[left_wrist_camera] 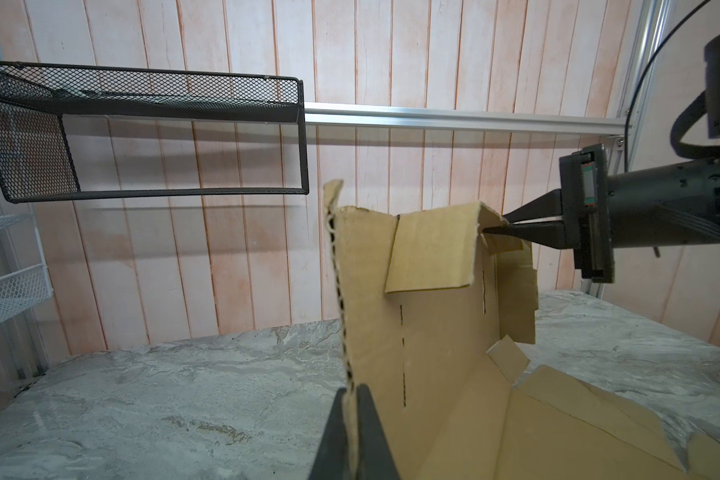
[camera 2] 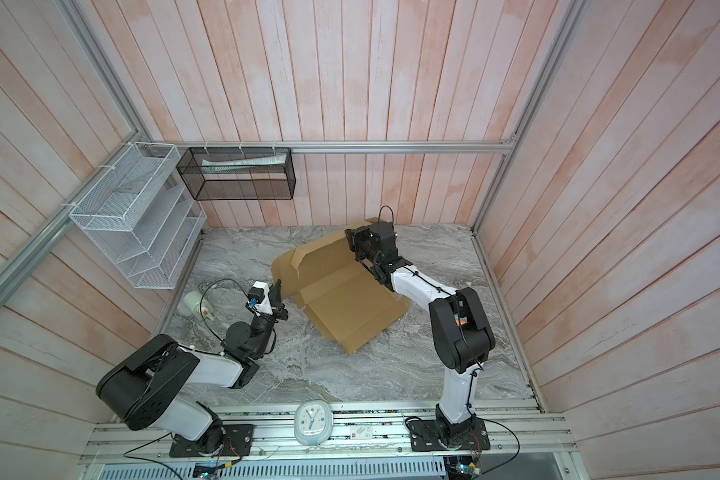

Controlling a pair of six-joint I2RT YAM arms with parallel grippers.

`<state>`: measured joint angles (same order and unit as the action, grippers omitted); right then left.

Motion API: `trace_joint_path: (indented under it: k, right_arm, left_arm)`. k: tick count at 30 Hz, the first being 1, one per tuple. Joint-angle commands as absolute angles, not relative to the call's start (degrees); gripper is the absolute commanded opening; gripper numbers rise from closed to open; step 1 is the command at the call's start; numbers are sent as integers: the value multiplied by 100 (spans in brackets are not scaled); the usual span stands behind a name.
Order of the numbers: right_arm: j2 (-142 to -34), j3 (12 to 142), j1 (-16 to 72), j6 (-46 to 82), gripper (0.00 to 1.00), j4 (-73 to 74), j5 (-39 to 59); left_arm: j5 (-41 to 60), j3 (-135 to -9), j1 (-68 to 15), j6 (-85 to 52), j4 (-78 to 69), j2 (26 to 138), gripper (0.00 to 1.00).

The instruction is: Fold the paper box

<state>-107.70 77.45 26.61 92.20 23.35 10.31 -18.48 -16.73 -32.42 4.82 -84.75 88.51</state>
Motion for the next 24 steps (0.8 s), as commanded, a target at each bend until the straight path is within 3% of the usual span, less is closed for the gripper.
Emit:
trace_joint_path:
  k: [1,7,11,24]
  right_arm:
    - [-10819,7643,2663,9234,3,2610,1169]
    - [-10811,7648,2678,9220,2,2627,1160]
    - [-10811,7653,2703,9203,2,2637,1178]
    - [-11094,7597,2790,9213,2,2843,1340]
  left_arm:
    - [-1815,-1733,-3274,322,-8301,8858,13]
    - [-1764,-1647,-3287,34,-8118,8682,38]
    - [-1822,-1560,-3305,-186,-7845,8350,49]
    - [-1696,-1427,-3305,-1090,-4939,6017,56]
